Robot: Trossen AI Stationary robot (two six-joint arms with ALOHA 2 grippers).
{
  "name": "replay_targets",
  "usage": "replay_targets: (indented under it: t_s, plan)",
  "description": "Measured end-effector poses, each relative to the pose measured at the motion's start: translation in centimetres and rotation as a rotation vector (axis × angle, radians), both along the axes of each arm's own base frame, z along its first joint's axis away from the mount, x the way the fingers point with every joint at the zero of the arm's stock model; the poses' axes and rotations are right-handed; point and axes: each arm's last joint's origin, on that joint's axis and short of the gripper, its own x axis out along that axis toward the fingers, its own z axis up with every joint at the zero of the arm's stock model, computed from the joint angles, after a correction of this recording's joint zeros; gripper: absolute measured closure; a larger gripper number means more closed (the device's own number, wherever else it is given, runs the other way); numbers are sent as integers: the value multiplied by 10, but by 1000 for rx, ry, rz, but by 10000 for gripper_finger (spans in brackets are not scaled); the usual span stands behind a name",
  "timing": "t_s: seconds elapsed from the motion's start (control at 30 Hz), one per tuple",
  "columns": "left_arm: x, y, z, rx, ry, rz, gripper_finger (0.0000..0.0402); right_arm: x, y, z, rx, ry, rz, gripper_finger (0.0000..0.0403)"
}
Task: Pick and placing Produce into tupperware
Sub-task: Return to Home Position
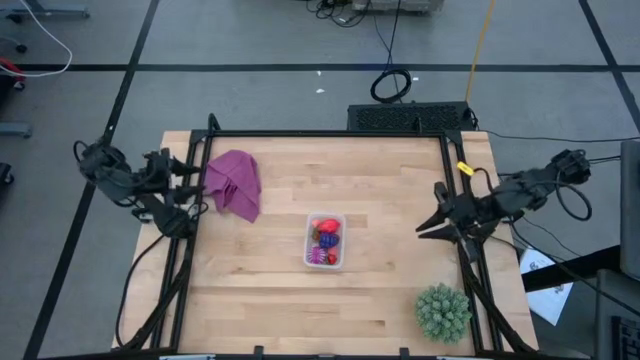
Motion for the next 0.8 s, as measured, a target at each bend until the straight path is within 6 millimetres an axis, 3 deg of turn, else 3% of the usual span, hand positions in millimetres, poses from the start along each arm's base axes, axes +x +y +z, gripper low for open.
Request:
replay_targets:
  t_s: [0.1,0.2,0.37,0.6,0.8]
  plan:
    - [5,-4,-17,14,7,9,128,-11,-4,-24,0,-27,-15,346]
    - [17,-14,-21,28,-61,-47,128,-20,-8,-44,17,-55,-4,346]
    - [41,-38,-45,5,-105,-194,128,-30,-13,-65,22,-64,-2,346]
    - [68,-57,-93,41,-194,-180,128,-39,-18,-64,35,-129,3,346]
    - [76,-43,-93,135,-227,-13,128,-44,-21,-63,59,-136,0,346]
